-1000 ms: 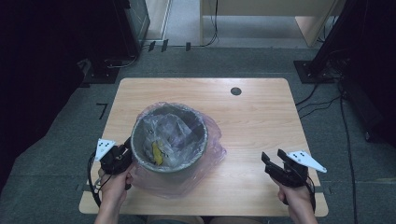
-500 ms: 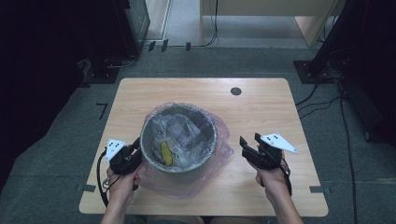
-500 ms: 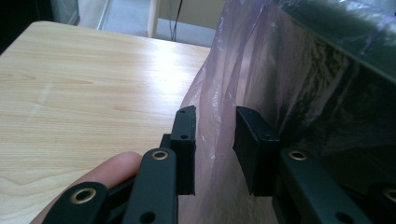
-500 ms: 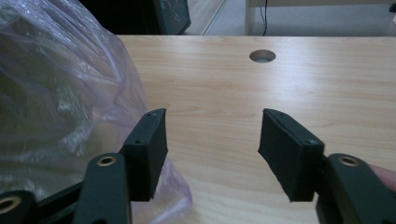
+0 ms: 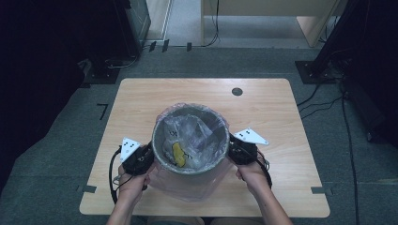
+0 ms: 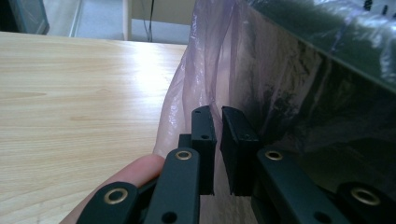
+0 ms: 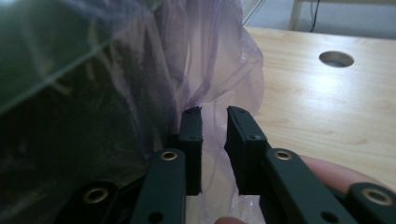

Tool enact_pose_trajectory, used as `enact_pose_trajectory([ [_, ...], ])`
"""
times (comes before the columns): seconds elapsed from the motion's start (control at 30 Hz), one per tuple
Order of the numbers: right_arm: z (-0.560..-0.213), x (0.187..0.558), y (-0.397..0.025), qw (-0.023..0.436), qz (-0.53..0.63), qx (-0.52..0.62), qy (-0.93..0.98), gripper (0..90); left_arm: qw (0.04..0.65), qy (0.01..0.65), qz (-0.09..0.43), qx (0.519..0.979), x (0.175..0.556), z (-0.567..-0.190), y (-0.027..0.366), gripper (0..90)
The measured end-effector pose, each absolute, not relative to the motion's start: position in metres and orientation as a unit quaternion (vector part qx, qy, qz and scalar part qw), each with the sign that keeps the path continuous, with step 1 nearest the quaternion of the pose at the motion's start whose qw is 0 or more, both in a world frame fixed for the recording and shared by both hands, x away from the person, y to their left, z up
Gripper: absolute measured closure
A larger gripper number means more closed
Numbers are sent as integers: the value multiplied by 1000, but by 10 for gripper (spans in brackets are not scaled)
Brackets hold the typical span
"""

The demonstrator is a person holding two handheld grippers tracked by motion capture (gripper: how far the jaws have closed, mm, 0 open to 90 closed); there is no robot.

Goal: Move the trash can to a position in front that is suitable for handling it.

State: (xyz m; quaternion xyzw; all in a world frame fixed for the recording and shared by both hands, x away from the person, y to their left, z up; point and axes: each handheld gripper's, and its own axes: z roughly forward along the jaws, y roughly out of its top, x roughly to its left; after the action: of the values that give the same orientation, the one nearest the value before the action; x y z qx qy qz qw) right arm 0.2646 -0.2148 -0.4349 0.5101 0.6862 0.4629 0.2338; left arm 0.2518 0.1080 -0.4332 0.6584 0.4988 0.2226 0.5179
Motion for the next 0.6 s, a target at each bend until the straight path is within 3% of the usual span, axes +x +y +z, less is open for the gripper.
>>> enact_pose_trajectory([
  [0.37, -435, 241, -237, 222, 470, 527, 672, 819, 516, 477, 214, 679, 240, -431, 84, 871],
  [0.53, -437, 226, -252, 223, 477, 548, 650, 818, 520, 464, 205, 687, 233, -432, 73, 849],
  [0.6, -437, 218, -259, 228, 475, 551, 647, 778, 520, 458, 204, 692, 231, -432, 71, 783],
])
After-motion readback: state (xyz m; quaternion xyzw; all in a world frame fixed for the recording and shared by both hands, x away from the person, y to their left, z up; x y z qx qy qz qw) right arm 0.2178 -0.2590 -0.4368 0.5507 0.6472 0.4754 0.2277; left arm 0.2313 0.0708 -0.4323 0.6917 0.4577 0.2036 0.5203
